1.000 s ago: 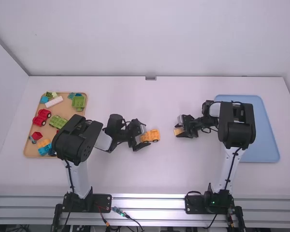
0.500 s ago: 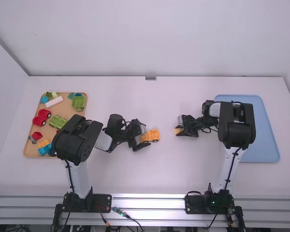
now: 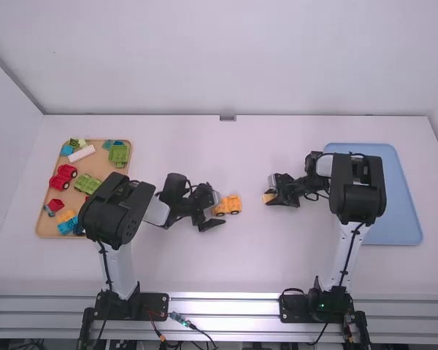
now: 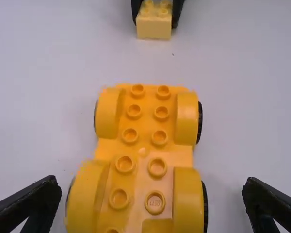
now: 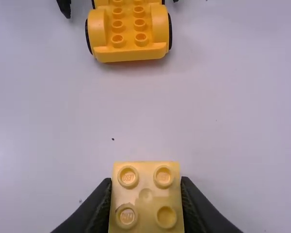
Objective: Assemble lego blocks to make yellow taxi
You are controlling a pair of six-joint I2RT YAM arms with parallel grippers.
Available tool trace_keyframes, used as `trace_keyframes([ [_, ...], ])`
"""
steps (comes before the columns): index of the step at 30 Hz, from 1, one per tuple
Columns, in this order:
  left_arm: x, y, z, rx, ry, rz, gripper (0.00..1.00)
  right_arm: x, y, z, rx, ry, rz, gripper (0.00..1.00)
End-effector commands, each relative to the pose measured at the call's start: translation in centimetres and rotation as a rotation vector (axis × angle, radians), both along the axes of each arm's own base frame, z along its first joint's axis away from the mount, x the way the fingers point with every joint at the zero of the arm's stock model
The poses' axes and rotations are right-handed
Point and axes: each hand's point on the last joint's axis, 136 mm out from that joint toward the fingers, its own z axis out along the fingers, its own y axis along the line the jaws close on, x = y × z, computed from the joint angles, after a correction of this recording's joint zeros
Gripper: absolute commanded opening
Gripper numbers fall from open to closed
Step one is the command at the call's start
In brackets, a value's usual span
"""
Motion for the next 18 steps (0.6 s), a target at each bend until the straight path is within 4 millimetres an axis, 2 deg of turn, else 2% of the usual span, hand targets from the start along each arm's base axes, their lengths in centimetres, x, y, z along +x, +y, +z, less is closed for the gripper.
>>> trace_keyframes([
  [1, 0.7, -0.6, 0.4, 0.007, -0.042, -0.038, 0.99, 0.0, 0.2, 0.0, 0.010, 0.010, -0.002, 0.24],
  [7, 1.5, -0.9, 0.9, 0.004, -0.054, -0.038, 0.98, -0.1, 0.7, 0.3, 0.033, 0.017, 0.000, 0.24],
  [12, 0.9, -0.7, 0.5, 0.018, -0.078, -0.062, 0.90, -0.4, 1.7, 1.2, 0.082, 0.030, 0.004, 0.24],
  [18, 0.7, -0.6, 0.4, 0.016, -0.078, -0.056, 0.87, -0.3, 2.0, 1.7, 0.093, 0.046, 0.004, 0.24],
])
